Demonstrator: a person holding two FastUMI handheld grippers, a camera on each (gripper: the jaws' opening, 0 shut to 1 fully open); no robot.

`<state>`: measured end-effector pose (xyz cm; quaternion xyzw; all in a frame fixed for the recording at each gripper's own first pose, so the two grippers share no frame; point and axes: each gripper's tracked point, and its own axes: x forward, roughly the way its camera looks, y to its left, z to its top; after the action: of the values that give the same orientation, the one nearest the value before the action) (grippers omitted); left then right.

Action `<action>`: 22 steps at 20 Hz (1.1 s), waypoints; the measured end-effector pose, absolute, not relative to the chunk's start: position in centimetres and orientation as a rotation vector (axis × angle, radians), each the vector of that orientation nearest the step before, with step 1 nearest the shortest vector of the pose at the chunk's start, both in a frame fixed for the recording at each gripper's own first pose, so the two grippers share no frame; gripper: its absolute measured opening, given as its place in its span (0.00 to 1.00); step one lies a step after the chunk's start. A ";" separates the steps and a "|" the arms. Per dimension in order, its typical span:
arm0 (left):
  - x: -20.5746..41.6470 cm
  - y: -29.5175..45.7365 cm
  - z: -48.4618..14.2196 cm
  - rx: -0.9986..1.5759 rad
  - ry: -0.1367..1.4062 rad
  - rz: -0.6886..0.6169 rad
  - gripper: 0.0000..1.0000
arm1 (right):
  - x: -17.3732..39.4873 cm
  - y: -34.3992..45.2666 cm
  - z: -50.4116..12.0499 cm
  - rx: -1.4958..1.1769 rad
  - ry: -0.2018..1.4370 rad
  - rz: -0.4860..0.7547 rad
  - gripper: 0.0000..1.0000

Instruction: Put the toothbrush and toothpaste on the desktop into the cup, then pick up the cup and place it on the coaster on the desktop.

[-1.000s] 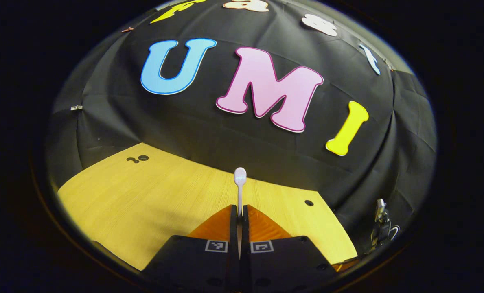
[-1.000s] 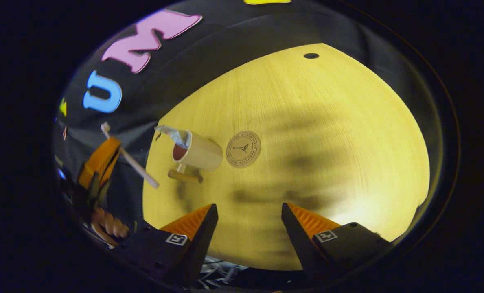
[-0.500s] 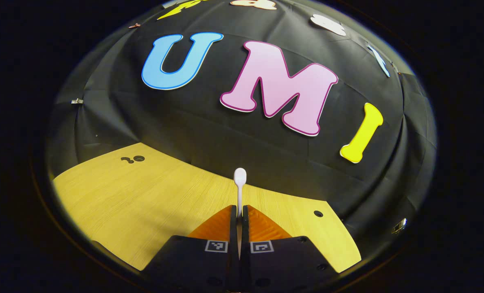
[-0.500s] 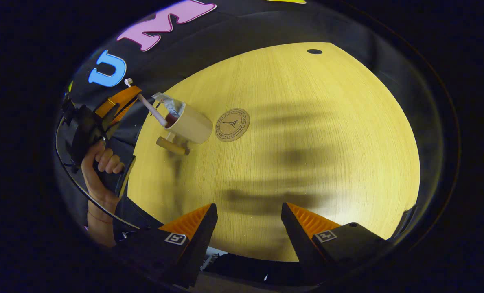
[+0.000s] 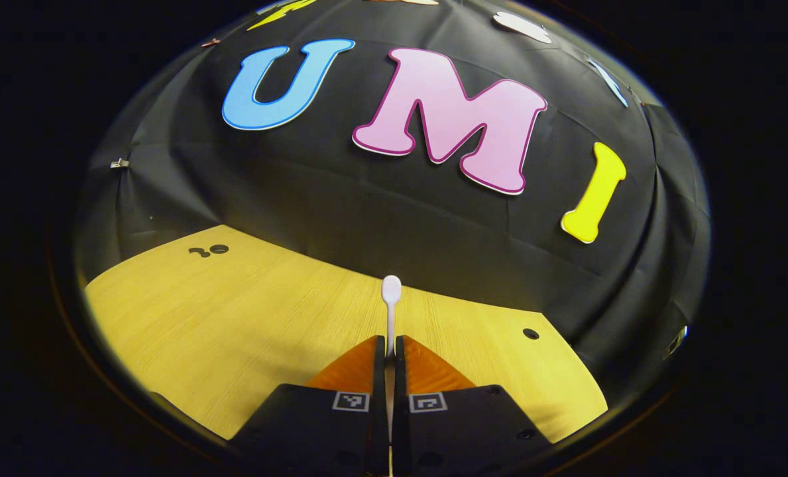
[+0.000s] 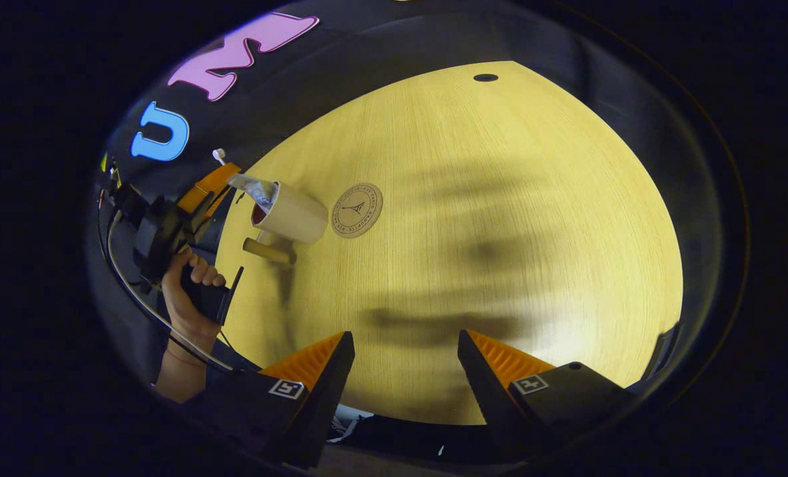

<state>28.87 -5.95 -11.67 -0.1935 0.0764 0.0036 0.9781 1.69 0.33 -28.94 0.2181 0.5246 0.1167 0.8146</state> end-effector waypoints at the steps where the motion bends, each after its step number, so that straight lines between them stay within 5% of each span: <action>1: 28.8 -6.0 -12.4 -0.385 0.177 0.003 0.09 | 1.7 0.3 -29.0 0.469 1.118 0.249 0.96; 3: 28.8 -6.3 -14.0 -0.368 0.223 -0.005 0.07 | 1.7 0.2 -28.8 0.480 1.116 0.249 0.96; 4: 28.6 -6.4 -14.6 -0.358 0.238 -0.004 0.20 | 1.7 0.2 -28.8 0.480 1.115 0.248 0.96; 12: 25.8 -5.8 -16.7 -0.268 0.329 0.006 0.77 | 1.7 0.2 -28.6 0.499 1.109 0.246 0.96; 16: 22.5 -5.7 -16.5 -0.252 0.385 -0.059 0.74 | 1.6 0.4 -28.5 0.499 1.108 0.260 0.96; 17: 21.7 -5.6 -16.5 -0.244 0.406 -0.083 0.82 | 1.5 0.4 -28.5 0.501 1.107 0.260 0.96; 18: 20.6 -5.6 -16.8 -0.217 0.443 -0.122 0.74 | 1.5 0.3 -28.6 0.504 1.109 0.258 0.96; 20: 19.4 -5.4 -17.3 -0.151 0.501 -0.184 0.74 | 1.5 0.2 -28.8 0.515 1.109 0.251 0.96; 22: 18.4 -5.4 -18.1 -0.084 0.568 -0.247 0.82 | 1.8 0.2 -28.6 0.532 1.103 0.251 0.96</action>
<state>18.39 -5.35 -18.06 -0.0413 0.2795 -0.1213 0.9516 1.78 0.16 -28.61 0.2491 0.5162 0.1175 0.8109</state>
